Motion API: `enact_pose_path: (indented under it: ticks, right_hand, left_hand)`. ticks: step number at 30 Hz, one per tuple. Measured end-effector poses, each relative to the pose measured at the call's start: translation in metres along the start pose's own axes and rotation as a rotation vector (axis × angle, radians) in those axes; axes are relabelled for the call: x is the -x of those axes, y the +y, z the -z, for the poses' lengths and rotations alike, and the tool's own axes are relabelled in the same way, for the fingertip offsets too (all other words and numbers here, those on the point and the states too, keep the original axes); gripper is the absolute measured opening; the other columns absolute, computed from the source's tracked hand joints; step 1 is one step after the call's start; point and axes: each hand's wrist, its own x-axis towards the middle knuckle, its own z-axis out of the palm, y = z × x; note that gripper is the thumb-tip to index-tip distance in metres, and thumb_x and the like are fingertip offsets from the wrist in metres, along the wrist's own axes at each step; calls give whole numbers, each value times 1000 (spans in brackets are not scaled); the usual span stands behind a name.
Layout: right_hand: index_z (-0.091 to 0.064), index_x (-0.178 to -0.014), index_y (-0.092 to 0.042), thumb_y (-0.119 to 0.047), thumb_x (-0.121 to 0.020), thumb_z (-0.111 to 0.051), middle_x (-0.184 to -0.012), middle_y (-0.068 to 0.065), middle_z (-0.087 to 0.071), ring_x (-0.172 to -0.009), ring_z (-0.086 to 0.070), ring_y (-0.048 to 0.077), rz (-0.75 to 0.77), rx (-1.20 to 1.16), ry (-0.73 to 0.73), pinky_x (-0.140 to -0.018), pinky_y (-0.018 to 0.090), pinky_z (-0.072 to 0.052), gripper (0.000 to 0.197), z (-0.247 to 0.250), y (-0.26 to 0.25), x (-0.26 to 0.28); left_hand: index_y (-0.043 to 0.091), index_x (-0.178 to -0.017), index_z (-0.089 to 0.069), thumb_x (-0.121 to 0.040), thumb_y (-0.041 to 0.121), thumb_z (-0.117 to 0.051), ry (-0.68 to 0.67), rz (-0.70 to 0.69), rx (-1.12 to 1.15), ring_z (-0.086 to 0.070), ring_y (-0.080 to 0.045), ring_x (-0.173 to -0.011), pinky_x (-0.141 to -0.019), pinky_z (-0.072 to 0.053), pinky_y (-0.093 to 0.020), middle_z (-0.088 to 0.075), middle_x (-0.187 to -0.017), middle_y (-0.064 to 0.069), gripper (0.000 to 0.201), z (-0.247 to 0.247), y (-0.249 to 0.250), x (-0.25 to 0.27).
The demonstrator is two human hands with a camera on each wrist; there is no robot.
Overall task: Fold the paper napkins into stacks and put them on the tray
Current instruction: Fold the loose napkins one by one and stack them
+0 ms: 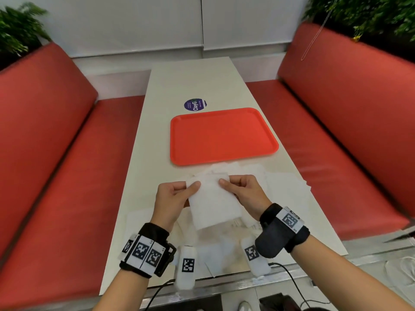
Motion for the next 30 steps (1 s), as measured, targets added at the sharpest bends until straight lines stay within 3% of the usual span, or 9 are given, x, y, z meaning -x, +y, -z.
enact_pose_path:
  ticks: [4,6,8,12,14,20,25,27,30]
  right_hand:
    - [-67,-109,5,-2,-93,-60,-67,-2,-71,-54,-60,5,32,-50,12,-52,15,-45,19,-8,-3,4]
    - [-70,-110,-2,0,-91,-62,-81,7,-76,-69,-67,17,34,-103,36,-68,27,-54,21,-10,-2,2]
    - [-72,-107,-9,0,-89,-64,-95,14,-75,-84,-69,27,37,-136,68,-81,41,-53,22,-11,-2,0]
    - [-70,-81,-8,2,-80,-66,-76,10,-68,-62,-62,21,66,-96,50,-59,30,-45,10,-12,-3,0]
    - [-65,-70,-12,1,-83,-60,-73,11,-63,-57,-56,20,64,-101,20,-50,23,-40,18,-13,-4,1]
    - [-61,-67,-12,14,-91,-49,-74,4,-62,-59,-57,15,109,-89,-12,-46,21,-42,37,-15,-8,1]
    - [-61,-67,-16,0,-85,-54,-71,3,-58,-60,-48,19,111,-30,-28,-50,23,-34,25,-16,-8,1]
    - [-58,-72,-8,9,-90,-46,-68,-4,-60,-56,-51,11,104,10,-37,-47,17,-36,28,-17,-13,3]
    - [-62,-82,-3,6,-94,-36,-87,3,-69,-74,-62,13,101,60,-43,-64,19,-45,29,-13,-19,3]
  left_hand:
    - [1,-110,-69,-86,11,-72,29,13,63,-73,-22,-79,-67,-57,-25,-75,-87,-19,26,11,1,1]
    - [6,-106,-71,-88,6,-67,13,-28,110,-73,-22,-75,-66,-57,-26,-75,-85,-20,18,13,3,4]
    - [7,-97,-73,-89,-1,-62,-12,-81,145,-72,-22,-71,-64,-57,-25,-75,-84,-18,16,14,7,7]
    - [4,-80,-73,-88,-13,-55,-51,-181,128,-68,-20,-68,-64,-56,-24,-74,-77,-10,26,16,11,8]
    - [-1,-75,-69,-89,-18,-48,-91,-231,99,-64,-17,-68,-63,-54,-22,-69,-72,-5,31,16,13,9]
    - [-3,-71,-62,-88,-17,-41,-128,-240,41,-58,-14,-71,-62,-49,-20,-61,-72,-4,31,19,14,9]
    - [-4,-70,-64,-78,7,-60,-120,-243,15,-57,-14,-68,-61,-50,-24,-62,-70,-6,15,22,15,12]
    - [-1,-63,-61,-75,1,-73,-75,-291,-74,-54,-14,-61,-63,-48,-21,-57,-62,-3,17,24,13,11]
    - [6,-55,-50,-74,-11,-74,-26,-324,-193,-45,-11,-55,-61,-43,-15,-47,-54,2,36,28,13,11]
